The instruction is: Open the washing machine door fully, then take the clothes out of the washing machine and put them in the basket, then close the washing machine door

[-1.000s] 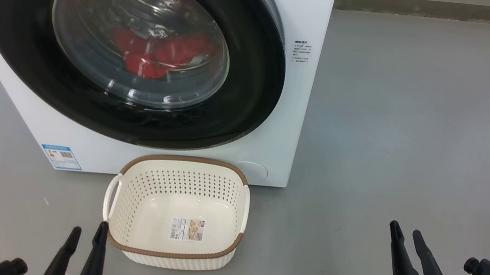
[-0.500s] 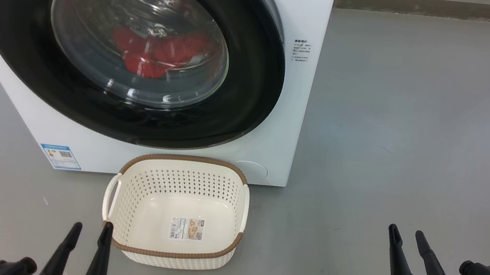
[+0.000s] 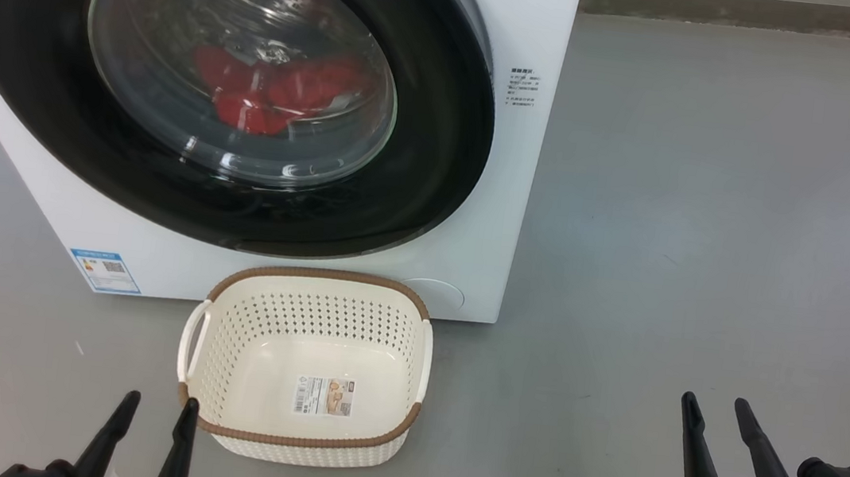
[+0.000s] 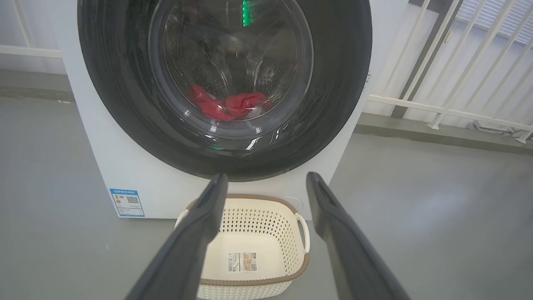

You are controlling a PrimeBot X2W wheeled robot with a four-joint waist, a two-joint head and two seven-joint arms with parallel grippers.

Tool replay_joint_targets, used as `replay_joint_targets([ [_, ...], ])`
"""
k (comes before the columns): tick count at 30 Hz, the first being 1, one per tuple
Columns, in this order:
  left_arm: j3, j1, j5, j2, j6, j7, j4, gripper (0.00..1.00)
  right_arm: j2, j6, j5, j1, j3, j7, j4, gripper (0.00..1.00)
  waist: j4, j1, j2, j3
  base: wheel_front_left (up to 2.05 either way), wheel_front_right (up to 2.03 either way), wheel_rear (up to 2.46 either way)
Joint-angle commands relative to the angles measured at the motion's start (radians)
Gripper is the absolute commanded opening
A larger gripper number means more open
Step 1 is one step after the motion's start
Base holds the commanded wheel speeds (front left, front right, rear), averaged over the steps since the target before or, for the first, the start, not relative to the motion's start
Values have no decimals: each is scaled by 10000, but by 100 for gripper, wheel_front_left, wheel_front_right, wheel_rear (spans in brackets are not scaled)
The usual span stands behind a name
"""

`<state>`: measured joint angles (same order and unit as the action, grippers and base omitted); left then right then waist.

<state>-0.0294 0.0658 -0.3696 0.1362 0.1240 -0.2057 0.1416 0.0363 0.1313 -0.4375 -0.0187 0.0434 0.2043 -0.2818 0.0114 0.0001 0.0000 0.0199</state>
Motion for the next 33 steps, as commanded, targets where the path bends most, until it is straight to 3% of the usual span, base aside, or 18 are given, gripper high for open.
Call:
replay_joint_targets([
  [1, 278, -102, 335, 206, 59, -168, -316, 100, 143, -5, 338, 114, -180, 180, 319, 100, 2, -1, 0, 2, 0, 0, 0],
  [14, 295, 55, 1177, 230, 67, -549, -313, 100, 142, -6, 1570, -93, 74, 563, 485, 100, 3, -1, 0, -15, 0, 0, 0],
  [33, 404, 17, 573, 122, 67, -561, -71, 100, 140, -6, 1127, -130, 234, 575, 538, 100, -23, -1, 0, 22, 0, 0, 0],
])
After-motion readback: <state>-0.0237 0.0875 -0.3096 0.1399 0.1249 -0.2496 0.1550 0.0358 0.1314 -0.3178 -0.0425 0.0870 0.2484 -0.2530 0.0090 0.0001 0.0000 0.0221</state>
